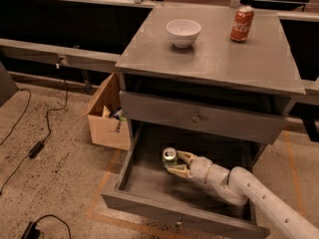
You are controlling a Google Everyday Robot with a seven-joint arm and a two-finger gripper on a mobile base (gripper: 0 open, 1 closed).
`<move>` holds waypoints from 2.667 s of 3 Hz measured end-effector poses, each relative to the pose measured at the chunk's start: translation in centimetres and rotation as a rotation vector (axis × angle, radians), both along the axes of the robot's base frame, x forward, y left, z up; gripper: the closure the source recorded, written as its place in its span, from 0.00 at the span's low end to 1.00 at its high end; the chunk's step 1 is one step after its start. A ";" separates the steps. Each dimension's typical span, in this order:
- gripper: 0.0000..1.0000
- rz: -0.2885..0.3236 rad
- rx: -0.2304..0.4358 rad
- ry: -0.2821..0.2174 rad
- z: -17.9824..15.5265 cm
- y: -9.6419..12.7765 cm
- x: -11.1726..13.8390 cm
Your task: Place green can into middle drawer
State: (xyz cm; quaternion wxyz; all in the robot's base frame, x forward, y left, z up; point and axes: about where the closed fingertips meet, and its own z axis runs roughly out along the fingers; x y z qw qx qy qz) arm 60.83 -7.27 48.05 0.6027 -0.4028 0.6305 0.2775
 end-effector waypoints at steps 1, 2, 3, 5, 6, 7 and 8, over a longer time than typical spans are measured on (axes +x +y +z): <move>0.74 0.000 0.018 0.022 -2.5 1.2 0.3; 0.50 0.002 0.026 0.037 -3.8 2.0 0.4; 0.27 0.006 0.028 0.045 -4.6 2.9 0.7; 0.00 0.017 0.007 0.058 -5.4 3.7 1.0; 0.03 0.055 -0.038 0.048 -4.1 3.4 1.1; 0.10 0.091 -0.079 0.046 -2.3 2.4 0.6; 0.04 0.064 -0.119 0.088 -0.8 -0.6 -1.4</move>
Offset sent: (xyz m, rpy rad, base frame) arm 0.0055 0.0234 -0.0543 0.0317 0.0556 -0.0039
